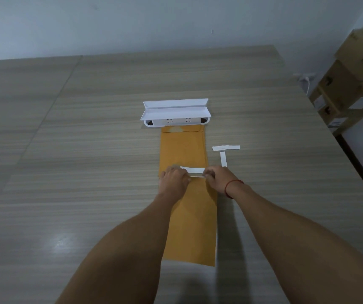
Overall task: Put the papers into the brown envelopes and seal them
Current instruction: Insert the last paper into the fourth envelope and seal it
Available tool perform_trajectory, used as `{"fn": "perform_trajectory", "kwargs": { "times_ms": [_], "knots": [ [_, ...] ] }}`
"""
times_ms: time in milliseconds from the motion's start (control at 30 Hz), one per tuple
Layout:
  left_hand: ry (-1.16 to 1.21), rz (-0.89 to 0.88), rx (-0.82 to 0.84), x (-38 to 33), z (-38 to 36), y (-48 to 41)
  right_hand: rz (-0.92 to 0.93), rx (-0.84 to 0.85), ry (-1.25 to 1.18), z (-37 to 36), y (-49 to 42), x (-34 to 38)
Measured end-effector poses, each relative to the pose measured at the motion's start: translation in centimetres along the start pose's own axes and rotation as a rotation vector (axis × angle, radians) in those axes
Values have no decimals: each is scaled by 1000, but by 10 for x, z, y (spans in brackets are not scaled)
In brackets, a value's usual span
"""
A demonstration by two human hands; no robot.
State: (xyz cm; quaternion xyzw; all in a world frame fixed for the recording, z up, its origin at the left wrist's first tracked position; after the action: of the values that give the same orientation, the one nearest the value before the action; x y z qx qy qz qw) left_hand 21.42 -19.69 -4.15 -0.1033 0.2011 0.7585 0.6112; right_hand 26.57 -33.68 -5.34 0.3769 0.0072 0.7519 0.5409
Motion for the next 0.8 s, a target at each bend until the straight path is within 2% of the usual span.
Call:
{"fn": "perform_trajectory", "kwargs": {
  "times_ms": [400,500,633,800],
  "knots": [
    [37,8,110,1,-12,2,-1,47,50,-9,3,-1],
    [34,11,95,5,-14,6,-24,69,-22,-16,4,-6],
    [-31,78,42,15,-11,11,-86,-41,-162,-14,3,-14],
    [-15,151,112,26,-23,14,-171,-84,-257,-22,-4,-20]
  ]
}}
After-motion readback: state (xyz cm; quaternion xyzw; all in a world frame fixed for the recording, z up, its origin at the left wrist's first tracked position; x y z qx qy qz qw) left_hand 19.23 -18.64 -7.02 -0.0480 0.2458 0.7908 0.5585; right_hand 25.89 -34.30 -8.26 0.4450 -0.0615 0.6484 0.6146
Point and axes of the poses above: each hand's wrist, its own y-axis away from the middle knuckle, its own z-axis out of the back of the hand, x = y × z, the point moved 9 cm from there along -y, towards the middle knuckle, and after that the axes turned 3 degrees about x, right-handed, at the moved point
